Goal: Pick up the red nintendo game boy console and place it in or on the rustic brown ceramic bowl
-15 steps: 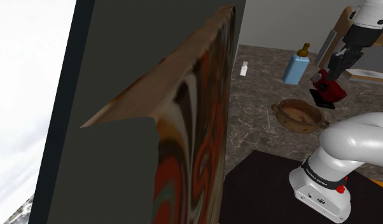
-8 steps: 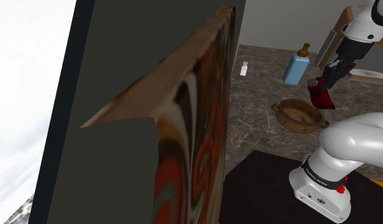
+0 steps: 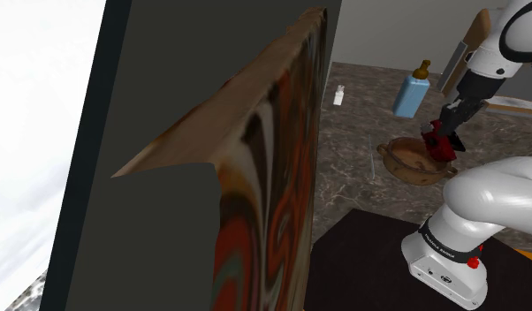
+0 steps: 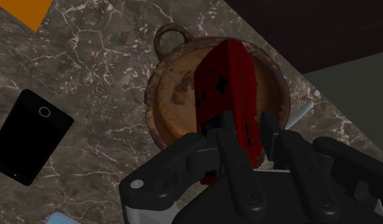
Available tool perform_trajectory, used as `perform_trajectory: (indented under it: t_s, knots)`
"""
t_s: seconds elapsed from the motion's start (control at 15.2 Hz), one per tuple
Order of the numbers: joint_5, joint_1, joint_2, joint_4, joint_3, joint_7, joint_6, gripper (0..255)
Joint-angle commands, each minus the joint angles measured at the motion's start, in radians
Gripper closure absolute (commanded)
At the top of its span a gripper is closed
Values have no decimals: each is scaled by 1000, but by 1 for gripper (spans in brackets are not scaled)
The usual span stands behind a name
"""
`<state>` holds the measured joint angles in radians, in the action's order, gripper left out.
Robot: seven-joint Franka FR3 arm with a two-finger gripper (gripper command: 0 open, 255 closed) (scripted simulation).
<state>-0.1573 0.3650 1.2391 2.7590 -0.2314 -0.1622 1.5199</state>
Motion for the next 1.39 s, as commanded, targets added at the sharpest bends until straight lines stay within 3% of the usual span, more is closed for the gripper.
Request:
perform_trajectory:
  t_s: [0.0, 0.53, 0.59, 0.92, 1.19, 1.32]
  knots:
    - [-10, 7, 13, 43, -10, -3, 30, 255]
    - [-10, 7, 13, 43, -10, -3, 30, 255]
    - [-10, 7, 13, 43, -10, -3, 30, 0]
    - [-10, 7, 13, 43, -10, -3, 30, 0]
    - [11, -10, -39, -104, 10, -4, -63, 0]
    - [11, -10, -39, -104, 10, -4, -63, 0]
